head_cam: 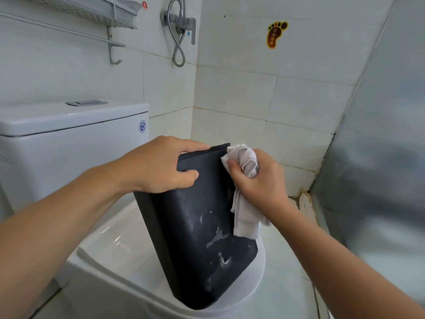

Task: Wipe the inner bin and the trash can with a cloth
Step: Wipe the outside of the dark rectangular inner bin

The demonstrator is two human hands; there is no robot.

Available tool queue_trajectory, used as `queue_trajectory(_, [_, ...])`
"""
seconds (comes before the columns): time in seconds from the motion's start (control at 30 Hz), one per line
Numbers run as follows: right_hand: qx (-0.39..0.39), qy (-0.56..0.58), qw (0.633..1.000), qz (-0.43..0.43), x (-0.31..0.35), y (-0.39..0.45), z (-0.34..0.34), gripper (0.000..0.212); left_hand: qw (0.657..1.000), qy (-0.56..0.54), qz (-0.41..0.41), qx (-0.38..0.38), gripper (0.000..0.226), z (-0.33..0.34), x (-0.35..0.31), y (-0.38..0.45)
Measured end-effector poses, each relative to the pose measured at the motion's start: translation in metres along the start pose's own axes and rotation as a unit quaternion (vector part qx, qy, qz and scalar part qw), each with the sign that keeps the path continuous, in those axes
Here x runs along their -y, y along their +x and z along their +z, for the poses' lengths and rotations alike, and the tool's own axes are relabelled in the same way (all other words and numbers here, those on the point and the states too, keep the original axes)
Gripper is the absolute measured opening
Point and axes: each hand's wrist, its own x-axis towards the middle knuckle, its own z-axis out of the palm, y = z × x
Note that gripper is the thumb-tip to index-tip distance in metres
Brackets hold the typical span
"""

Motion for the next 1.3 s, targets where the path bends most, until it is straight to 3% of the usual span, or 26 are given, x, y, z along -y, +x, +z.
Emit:
queue_trajectory(0.23, [0.088,-0.017,0.993,-0.077,-0.017,-0.087,-0.018,0.038,1.000,-0.008,-0.005,0.006,0.055,-0.002,0.003,0.001])
queue_trajectory(0.37, [0.037,-0.042,0.995,-0.084,-0.009,-0.042,-0.012,0.040,1.000,-0.010,-0.005,0.014,0.056,-0.002,0.000,0.000])
queue_trajectory(0.47, [0.030,-0.042,0.998,-0.038,-0.001,-0.002,-0.007,0.043,1.000,-0.001,-0.012,0.009,0.057,-0.002,0.000,0.001])
queue_trajectory(0.77, [0.156,-0.081,0.978,-0.113,-0.012,-0.063,-0.037,0.023,1.000,-0.013,-0.016,0.013,0.057,-0.003,0.003,0.001])
queue_trajectory(1.03, [0.046,-0.040,0.995,-0.083,-0.004,-0.016,-0.017,0.039,1.000,0.004,-0.008,0.012,0.060,-0.001,-0.003,0.000])
queue_trajectory(1.3, [0.118,-0.163,0.966,-0.162,-0.014,-0.064,-0.033,0.041,1.000,0.012,-0.005,0.015,0.060,-0.001,-0.003,0.002])
